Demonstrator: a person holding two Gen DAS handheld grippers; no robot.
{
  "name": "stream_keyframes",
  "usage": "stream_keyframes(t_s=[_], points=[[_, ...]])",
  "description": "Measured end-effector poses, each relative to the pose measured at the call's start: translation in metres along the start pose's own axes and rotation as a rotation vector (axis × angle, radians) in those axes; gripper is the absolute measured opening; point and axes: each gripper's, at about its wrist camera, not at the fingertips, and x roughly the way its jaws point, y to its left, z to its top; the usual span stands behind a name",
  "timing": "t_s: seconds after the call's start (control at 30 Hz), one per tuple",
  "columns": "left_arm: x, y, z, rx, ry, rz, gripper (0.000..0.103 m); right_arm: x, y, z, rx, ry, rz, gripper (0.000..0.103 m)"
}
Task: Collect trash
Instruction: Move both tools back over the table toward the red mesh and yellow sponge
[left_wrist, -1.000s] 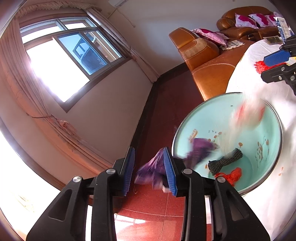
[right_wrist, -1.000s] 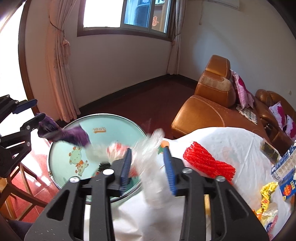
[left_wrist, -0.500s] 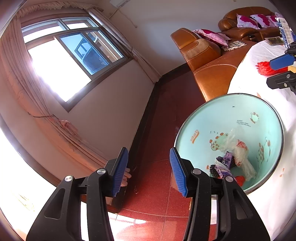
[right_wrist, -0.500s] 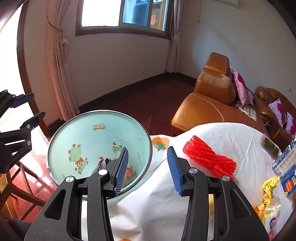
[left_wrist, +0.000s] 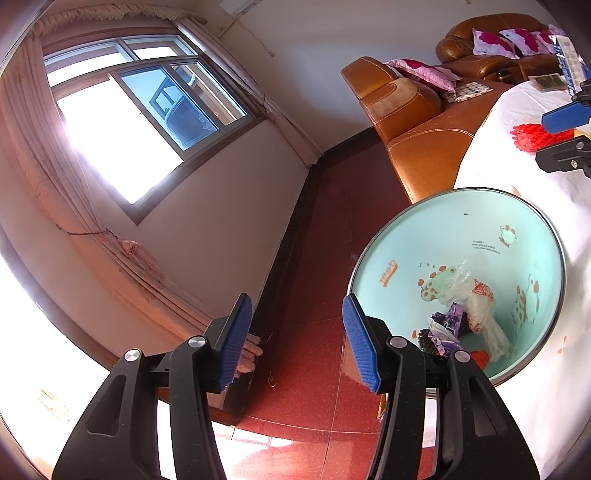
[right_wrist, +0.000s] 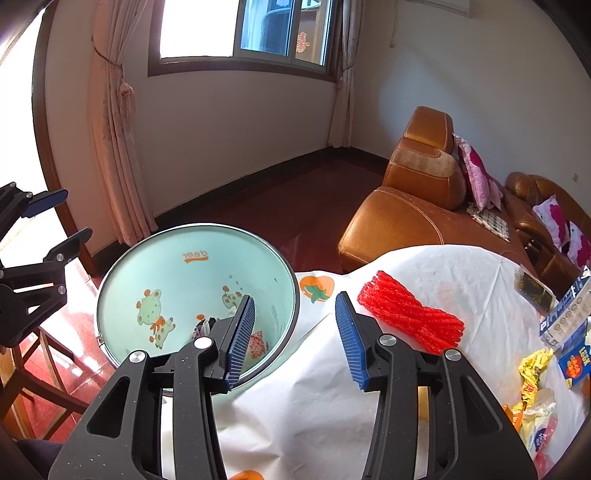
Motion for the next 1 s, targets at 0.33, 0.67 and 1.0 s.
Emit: stream_keyframes(t_s=[0.33, 0.67, 1.0], points=[[-0.008, -0.025, 0.0, -0.005, -0.011, -0.074, 0.067, -0.046, -0.026, -0.019, 0.075, -0.013, -0.095, 0.049], [-0.048, -0.086, 0.01, 0.075, -0.085, -0.253, 0.073, -0.132, -0.097, -0.1, 0.239, -0.028, -0.308, 0.054], [-0.069, -0.126, 0.043, 0.107, -0.148, -0.325, 0.076, -0.167, -0.166, -0.163, 0.433, -0.004, -0.414, 0.057]])
